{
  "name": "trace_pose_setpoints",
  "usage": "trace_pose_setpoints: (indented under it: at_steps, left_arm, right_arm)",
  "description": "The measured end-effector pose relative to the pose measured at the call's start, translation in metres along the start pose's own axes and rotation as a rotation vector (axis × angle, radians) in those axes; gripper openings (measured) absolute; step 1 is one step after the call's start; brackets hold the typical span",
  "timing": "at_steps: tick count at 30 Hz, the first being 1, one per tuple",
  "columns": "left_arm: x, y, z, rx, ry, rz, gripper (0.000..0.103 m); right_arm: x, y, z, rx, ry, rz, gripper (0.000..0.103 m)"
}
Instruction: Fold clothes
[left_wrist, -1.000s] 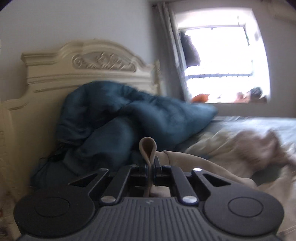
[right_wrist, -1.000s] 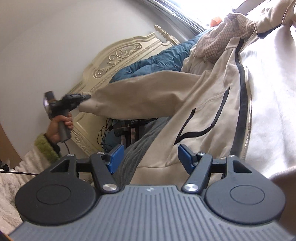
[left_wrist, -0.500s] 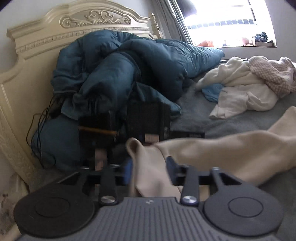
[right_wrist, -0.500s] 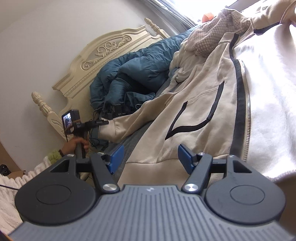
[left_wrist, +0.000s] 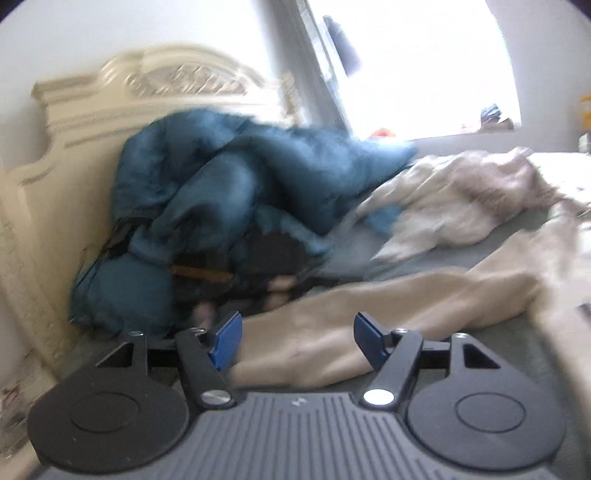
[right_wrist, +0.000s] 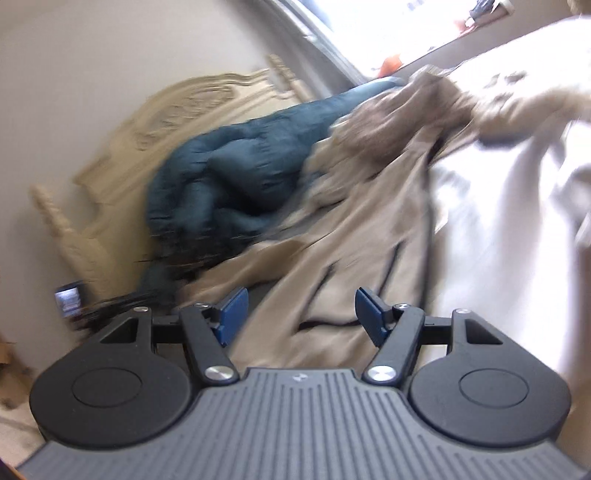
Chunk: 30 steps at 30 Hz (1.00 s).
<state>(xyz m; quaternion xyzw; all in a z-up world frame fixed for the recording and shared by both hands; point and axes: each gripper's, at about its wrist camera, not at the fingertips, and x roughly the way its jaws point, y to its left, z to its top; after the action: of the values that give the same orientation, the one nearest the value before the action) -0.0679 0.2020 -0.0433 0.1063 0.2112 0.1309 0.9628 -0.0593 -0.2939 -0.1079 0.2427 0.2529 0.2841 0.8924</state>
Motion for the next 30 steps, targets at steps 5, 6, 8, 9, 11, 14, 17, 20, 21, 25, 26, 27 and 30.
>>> trace_pose_setpoints:
  at_steps: [5,6,8,9,11,14,17,20,21,25,26,27,30]
  left_arm:
    - [0.018,-0.087,0.040,0.005,-0.004,-0.412,0.070]
    - [0.027,-0.111,0.049,0.028,0.002,-0.491,0.070]
    - [0.049,-0.163,0.063,0.099,0.008,-0.585,0.070]
    - [0.060,-0.190,0.069,0.137,0.011,-0.618,0.070]
    - [0.083,-0.240,0.078,0.211,0.034,-0.663,0.070]
    - [0.112,-0.297,0.073,0.342,0.059,-0.680,0.067]
    - [0.130,-0.335,0.057,0.445,0.052,-0.662,0.067]
    - [0.142,-0.347,0.040,0.457,0.056,-0.659,0.066]
    - [0.144,-0.346,0.037,0.445,0.046,-0.664,0.067]
    - [0.158,-0.335,0.034,0.347,0.057,-0.710,0.068]
    - [0.163,-0.331,0.034,0.311,0.073,-0.729,0.069]
    - [0.169,-0.326,0.035,0.278,0.090,-0.747,0.070]
    - [0.176,-0.321,0.035,0.226,0.111,-0.777,0.071]
  right_arm:
    - [0.045,-0.025,0.058,0.032,0.034,-0.148,0.064]
    - [0.059,-0.033,0.067,0.057,0.050,-0.170,0.063]
    - [0.086,-0.052,0.079,0.142,0.072,-0.200,0.062]
    - [0.099,-0.063,0.085,0.198,0.087,-0.209,0.062]
    - [0.121,-0.089,0.091,0.343,0.121,-0.209,0.062]
    - [0.149,-0.113,0.097,0.458,0.169,-0.231,0.062]
    - [0.169,-0.122,0.102,0.450,0.204,-0.276,0.062]
    - [0.186,-0.128,0.104,0.436,0.247,-0.292,0.062]
    - [0.192,-0.129,0.106,0.426,0.257,-0.292,0.062]
    - [0.207,-0.128,0.111,0.380,0.283,-0.282,0.062]
    - [0.210,-0.130,0.112,0.377,0.286,-0.280,0.062]
    - [0.215,-0.131,0.113,0.378,0.290,-0.277,0.061]
    - [0.229,-0.139,0.119,0.405,0.280,-0.244,0.060]
